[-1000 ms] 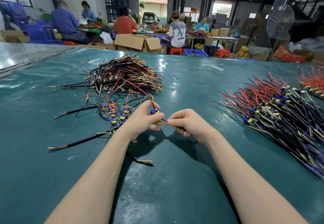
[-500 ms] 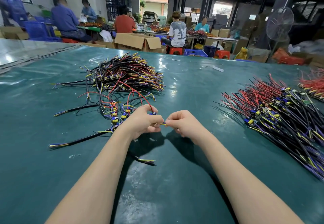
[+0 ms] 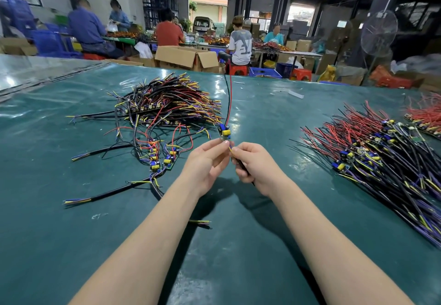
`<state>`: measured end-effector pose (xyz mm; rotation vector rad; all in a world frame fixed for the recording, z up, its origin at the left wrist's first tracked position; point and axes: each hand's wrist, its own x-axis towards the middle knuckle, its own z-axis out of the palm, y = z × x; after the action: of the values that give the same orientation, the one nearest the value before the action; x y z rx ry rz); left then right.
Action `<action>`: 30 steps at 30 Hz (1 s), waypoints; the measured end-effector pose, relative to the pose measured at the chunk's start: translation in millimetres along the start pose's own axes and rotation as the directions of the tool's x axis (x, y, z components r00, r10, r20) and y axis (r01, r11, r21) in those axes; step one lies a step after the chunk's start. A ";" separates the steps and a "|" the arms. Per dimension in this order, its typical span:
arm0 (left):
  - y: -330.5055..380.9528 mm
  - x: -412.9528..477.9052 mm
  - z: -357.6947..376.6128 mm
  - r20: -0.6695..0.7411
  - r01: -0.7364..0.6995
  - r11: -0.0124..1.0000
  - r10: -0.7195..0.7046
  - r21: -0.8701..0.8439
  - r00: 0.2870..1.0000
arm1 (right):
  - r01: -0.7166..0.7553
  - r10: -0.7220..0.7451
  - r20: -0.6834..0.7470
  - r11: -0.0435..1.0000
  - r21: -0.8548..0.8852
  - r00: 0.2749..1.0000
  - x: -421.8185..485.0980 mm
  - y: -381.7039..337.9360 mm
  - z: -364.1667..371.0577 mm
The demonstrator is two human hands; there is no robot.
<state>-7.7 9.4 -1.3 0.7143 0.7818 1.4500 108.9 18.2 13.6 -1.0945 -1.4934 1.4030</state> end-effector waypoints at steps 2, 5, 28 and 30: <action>-1.7 -1.1 -0.9 -0.006 0.016 0.985 -0.015 0.173 1.000 | -0.017 0.016 0.013 0.999 0.032 1.000 -0.9 0.1 0.4; -0.9 -1.1 -2.3 -0.005 0.012 0.964 -0.011 0.266 1.000 | -0.034 0.034 0.022 0.999 0.017 0.999 -2.5 0.6 2.8; 3.6 -3.5 12.9 -0.342 -0.213 0.950 0.284 0.229 0.896 | -0.235 0.207 0.115 0.901 0.364 0.972 -3.2 -15.8 16.5; 2.4 -2.8 12.0 -0.348 -0.223 0.944 0.299 0.241 0.889 | -0.376 0.310 0.213 0.781 0.498 0.927 -3.2 -15.1 15.4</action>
<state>0.7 7.1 7.6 0.7149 1.1765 1.8078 94.3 10.2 27.7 -0.9591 -0.8969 2.0198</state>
